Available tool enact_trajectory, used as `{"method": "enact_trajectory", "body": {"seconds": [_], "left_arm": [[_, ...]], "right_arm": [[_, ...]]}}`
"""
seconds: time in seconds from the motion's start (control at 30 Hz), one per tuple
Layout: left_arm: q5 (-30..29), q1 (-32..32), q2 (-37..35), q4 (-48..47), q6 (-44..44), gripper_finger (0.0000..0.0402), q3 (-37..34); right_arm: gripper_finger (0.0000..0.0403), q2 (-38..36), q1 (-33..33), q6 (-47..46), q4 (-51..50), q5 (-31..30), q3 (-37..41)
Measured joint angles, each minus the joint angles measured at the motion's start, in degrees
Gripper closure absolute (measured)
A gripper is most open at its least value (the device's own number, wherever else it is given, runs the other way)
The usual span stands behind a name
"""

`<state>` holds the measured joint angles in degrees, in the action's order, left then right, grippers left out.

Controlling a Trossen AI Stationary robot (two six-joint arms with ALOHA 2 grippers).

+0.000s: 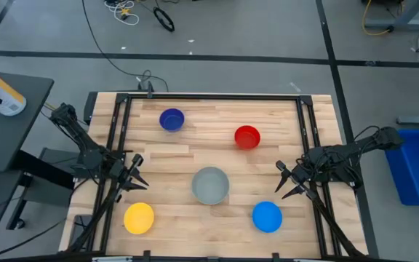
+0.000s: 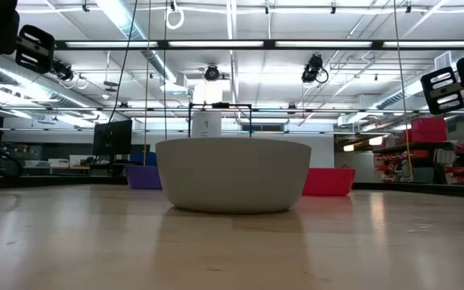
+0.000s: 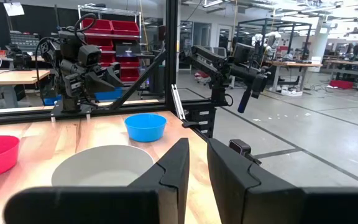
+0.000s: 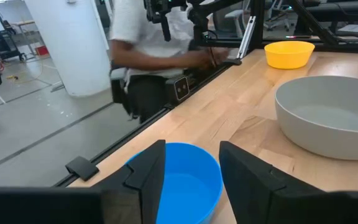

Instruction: Nest bowls inside each other

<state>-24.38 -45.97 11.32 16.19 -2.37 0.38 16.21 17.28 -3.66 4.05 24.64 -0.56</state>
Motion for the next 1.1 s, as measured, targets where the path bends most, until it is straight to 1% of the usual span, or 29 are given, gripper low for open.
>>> {"method": "enact_trajectory", "body": {"seconds": [0.6,0.8,1.1], "left_arm": [[0.0,0.0,0.0,0.0,0.0,0.0336,0.0],[-1.4,0.0,0.0,5.1,3.1,0.0336,0.0],[-1.7,0.0,0.0,5.7,-0.9,0.0336,0.0]], "right_arm": [[0.0242,0.0,0.0,0.0,0.0,0.0,0.0],[0.0241,0.0,0.0,0.0,0.0,0.0,0.0],[0.024,0.0,0.0,0.0,0.0,0.0,0.0]]}}
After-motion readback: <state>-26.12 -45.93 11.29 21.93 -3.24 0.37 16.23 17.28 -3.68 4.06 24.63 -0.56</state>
